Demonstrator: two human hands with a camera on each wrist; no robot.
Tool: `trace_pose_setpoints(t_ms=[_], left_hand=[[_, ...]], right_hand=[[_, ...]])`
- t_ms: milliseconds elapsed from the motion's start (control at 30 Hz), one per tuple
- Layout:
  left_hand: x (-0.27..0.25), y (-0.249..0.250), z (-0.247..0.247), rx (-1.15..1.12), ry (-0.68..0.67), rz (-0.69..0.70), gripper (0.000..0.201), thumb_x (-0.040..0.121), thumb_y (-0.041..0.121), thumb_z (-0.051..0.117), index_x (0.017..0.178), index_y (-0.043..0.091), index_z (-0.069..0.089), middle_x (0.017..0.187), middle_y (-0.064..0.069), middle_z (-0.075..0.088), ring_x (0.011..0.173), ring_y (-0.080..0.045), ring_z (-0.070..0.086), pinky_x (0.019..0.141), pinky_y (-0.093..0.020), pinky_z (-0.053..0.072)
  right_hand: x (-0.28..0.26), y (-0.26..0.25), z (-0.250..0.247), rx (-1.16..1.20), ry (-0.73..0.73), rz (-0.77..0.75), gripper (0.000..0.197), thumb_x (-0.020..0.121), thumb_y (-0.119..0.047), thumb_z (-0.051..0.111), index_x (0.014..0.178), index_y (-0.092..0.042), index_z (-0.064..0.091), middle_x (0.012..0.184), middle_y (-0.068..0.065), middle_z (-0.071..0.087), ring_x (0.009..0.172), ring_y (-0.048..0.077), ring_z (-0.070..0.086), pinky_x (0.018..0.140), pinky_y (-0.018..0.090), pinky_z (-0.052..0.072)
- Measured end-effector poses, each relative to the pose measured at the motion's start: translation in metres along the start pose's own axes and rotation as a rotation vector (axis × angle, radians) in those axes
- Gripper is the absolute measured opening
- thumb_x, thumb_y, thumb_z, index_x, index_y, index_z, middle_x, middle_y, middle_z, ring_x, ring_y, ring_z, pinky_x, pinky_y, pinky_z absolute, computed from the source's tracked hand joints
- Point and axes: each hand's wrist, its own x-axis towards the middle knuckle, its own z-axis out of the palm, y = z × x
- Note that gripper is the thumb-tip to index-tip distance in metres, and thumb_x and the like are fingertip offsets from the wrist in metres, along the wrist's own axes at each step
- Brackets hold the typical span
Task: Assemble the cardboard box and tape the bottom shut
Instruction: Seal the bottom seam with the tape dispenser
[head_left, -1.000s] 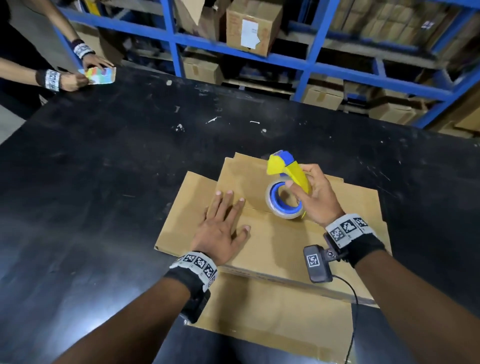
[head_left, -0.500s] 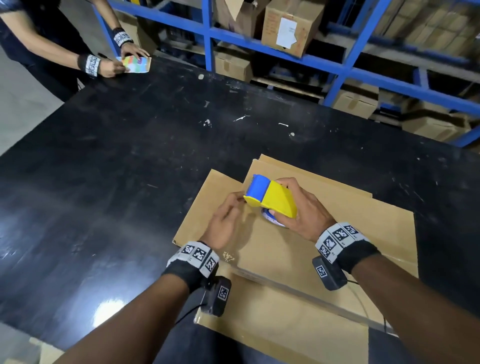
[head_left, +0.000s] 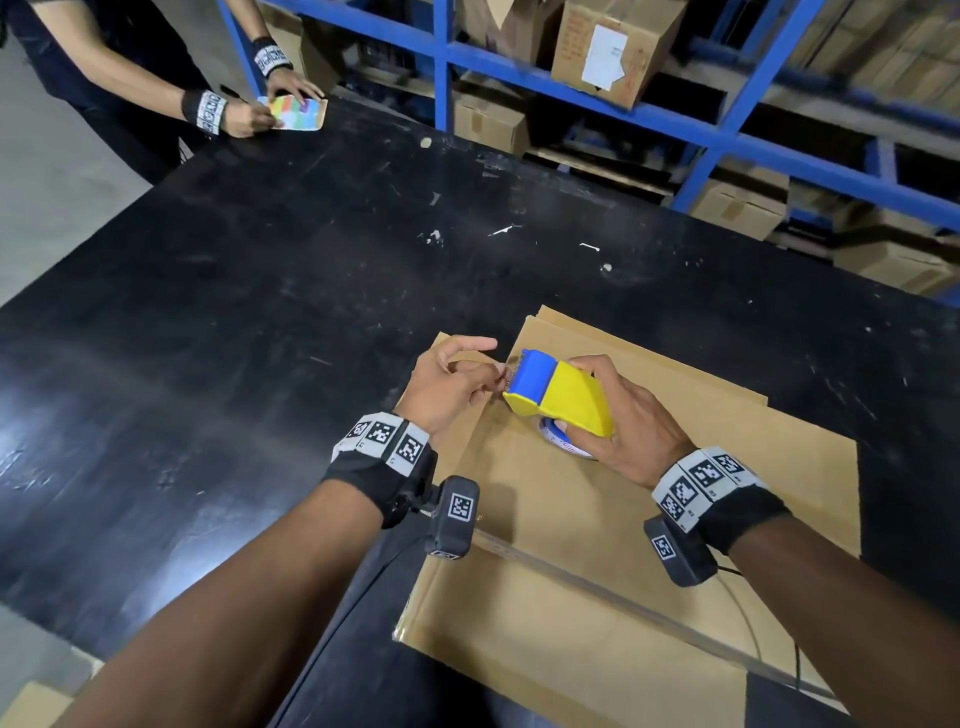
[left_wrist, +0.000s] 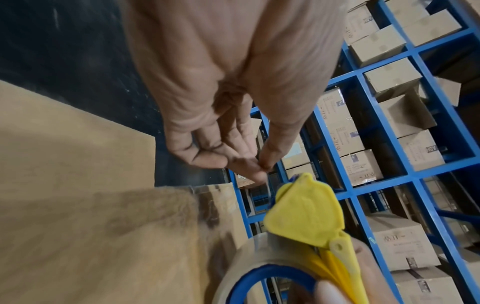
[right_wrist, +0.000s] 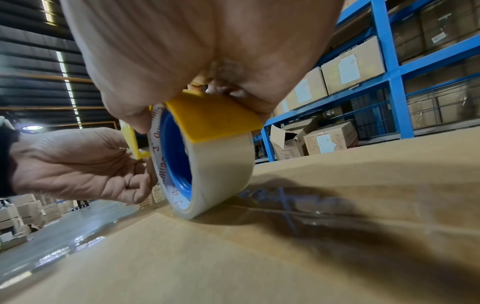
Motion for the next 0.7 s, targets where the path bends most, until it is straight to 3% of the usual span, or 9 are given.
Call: trace_pose_setpoints(t_ms=[133, 200, 267, 333, 400, 500, 533, 633, 700], left_hand=[[0.002, 0.000, -0.001, 0.005, 0.008, -0.046, 0.030, 0.094, 0.008, 0.070, 0.124, 0.010, 0.067, 0.081, -0.003, 0.077, 0.070, -0.015, 0.067, 0.075, -0.031, 0.048], [0.004, 0.000, -0.001, 0.014, -0.023, -0.051, 0.033, 0.091, 0.007, 0.075, 0.123, 0.012, 0.068, 0.080, -0.002, 0.078, 0.081, -0.025, 0.060, 0.077, -0.033, 0.049], [0.005, 0.000, -0.003, 0.044, -0.035, -0.031, 0.038, 0.084, 0.009, 0.079, 0.120, 0.014, 0.070, 0.090, -0.013, 0.080, 0.087, -0.029, 0.059, 0.076, -0.031, 0.050], [0.006, 0.001, -0.003, 0.089, -0.033, -0.013, 0.041, 0.081, 0.013, 0.082, 0.119, 0.015, 0.071, 0.097, -0.019, 0.079, 0.083, -0.019, 0.068, 0.075, -0.028, 0.050], [0.008, 0.002, -0.003, 0.126, -0.039, 0.002, 0.036, 0.087, 0.004, 0.078, 0.121, 0.013, 0.070, 0.088, -0.011, 0.079, 0.074, -0.009, 0.072, 0.070, -0.023, 0.049], [0.012, 0.002, -0.004, 0.173, -0.027, 0.017, 0.036, 0.090, -0.008, 0.070, 0.122, 0.009, 0.068, 0.074, 0.001, 0.078, 0.065, -0.004, 0.071, 0.063, -0.017, 0.052], [0.013, 0.002, -0.006, 0.192, -0.023, 0.020, 0.037, 0.089, -0.011, 0.067, 0.121, 0.009, 0.068, 0.071, 0.002, 0.078, 0.066, -0.006, 0.072, 0.066, -0.019, 0.054], [0.014, -0.003, -0.006, 0.239, -0.025, 0.040, 0.039, 0.086, -0.012, 0.067, 0.116, 0.012, 0.066, 0.073, -0.002, 0.078, 0.077, -0.019, 0.076, 0.091, -0.039, 0.058], [0.017, -0.006, -0.006, 0.247, -0.013, 0.053, 0.038, 0.085, -0.012, 0.068, 0.114, 0.012, 0.064, 0.071, -0.001, 0.078, 0.080, -0.022, 0.076, 0.098, -0.044, 0.057]], right_hand=[[0.003, 0.001, 0.001, -0.007, 0.005, -0.002, 0.065, 0.084, -0.039, 0.074, 0.137, -0.032, 0.038, 0.128, -0.002, 0.064, 0.098, 0.032, 0.065, 0.080, 0.044, 0.054], [0.002, 0.002, 0.001, -0.003, 0.007, -0.005, 0.065, 0.084, -0.040, 0.074, 0.137, -0.032, 0.038, 0.129, -0.003, 0.064, 0.099, 0.032, 0.065, 0.080, 0.044, 0.054], [0.001, 0.003, 0.001, 0.006, 0.018, -0.013, 0.069, 0.084, -0.044, 0.075, 0.140, -0.033, 0.036, 0.134, -0.007, 0.060, 0.104, 0.030, 0.065, 0.082, 0.041, 0.053], [0.000, 0.002, 0.001, 0.021, 0.022, -0.034, 0.078, 0.084, -0.049, 0.077, 0.147, -0.034, 0.032, 0.143, -0.018, 0.051, 0.115, 0.019, 0.060, 0.086, 0.034, 0.049], [0.000, -0.001, 0.000, 0.037, 0.014, -0.050, 0.081, 0.084, -0.052, 0.077, 0.149, -0.037, 0.032, 0.145, -0.025, 0.046, 0.119, 0.012, 0.056, 0.087, 0.028, 0.043], [0.004, -0.007, -0.003, 0.009, 0.003, -0.060, 0.069, 0.086, -0.054, 0.072, 0.146, -0.041, 0.040, 0.142, -0.016, 0.057, 0.115, 0.018, 0.061, 0.088, 0.028, 0.046], [0.006, -0.009, -0.004, -0.027, -0.003, -0.067, 0.067, 0.086, -0.056, 0.071, 0.145, -0.042, 0.042, 0.139, -0.013, 0.061, 0.112, 0.020, 0.063, 0.088, 0.030, 0.048], [0.013, -0.013, -0.009, -0.142, -0.042, -0.113, 0.065, 0.084, -0.064, 0.065, 0.142, -0.044, 0.044, 0.131, -0.011, 0.068, 0.104, 0.021, 0.067, 0.085, 0.035, 0.055], [0.017, -0.013, -0.012, -0.208, -0.065, -0.124, 0.064, 0.082, -0.072, 0.058, 0.139, -0.047, 0.042, 0.126, -0.011, 0.070, 0.099, 0.022, 0.069, 0.081, 0.038, 0.056]])
